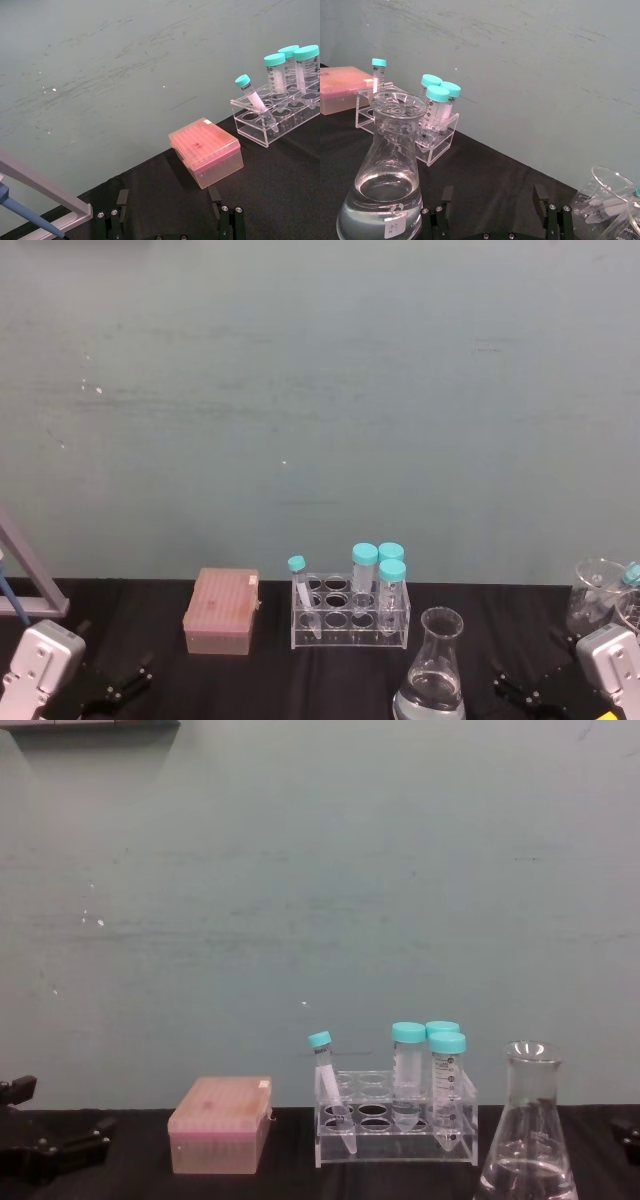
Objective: Pick up the beaker with the right gripper, shake it three times, and then put it down.
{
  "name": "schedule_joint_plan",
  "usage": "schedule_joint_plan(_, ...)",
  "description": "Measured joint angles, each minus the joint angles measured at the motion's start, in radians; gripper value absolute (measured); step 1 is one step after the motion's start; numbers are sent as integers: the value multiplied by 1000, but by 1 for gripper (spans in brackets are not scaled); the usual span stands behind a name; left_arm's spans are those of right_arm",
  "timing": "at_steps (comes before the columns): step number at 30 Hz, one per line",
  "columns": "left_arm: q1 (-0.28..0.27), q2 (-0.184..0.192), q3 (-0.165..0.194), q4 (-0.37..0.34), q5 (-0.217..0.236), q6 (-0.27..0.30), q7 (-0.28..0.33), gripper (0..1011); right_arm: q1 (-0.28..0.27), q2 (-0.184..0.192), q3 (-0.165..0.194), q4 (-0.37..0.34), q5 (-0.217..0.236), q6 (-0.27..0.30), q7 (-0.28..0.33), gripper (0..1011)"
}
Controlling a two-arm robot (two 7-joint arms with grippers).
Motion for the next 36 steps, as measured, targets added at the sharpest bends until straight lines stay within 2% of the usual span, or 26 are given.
schedule_joint_plan(19, 0, 0, 0, 0, 0, 0, 0, 1000, 0, 0, 0, 0, 0, 0, 0, 1000)
schedule_joint_plan(23, 0, 0, 0, 0, 0, 0, 0, 1000, 4, -18, 20, 20, 10, 3, 1, 1000)
schedule_joint_plan(26, 0, 0, 0, 0, 0, 0, 0, 1000, 17, -35, 46, 41, 13, -24, -6, 1000)
schedule_joint_plan(31, 0, 0, 0, 0, 0, 0, 0, 1000, 37, -63, 92, 52, 36, -104, -5, 1000)
schedule_joint_plan(33, 0, 0, 0, 0, 0, 0, 0, 1000, 39, -69, 104, 49, 53, -132, 12, 1000)
schedule_joint_plan(36, 0, 0, 0, 0, 0, 0, 0, 1000, 41, -80, 129, 32, 107, -203, 79, 1000)
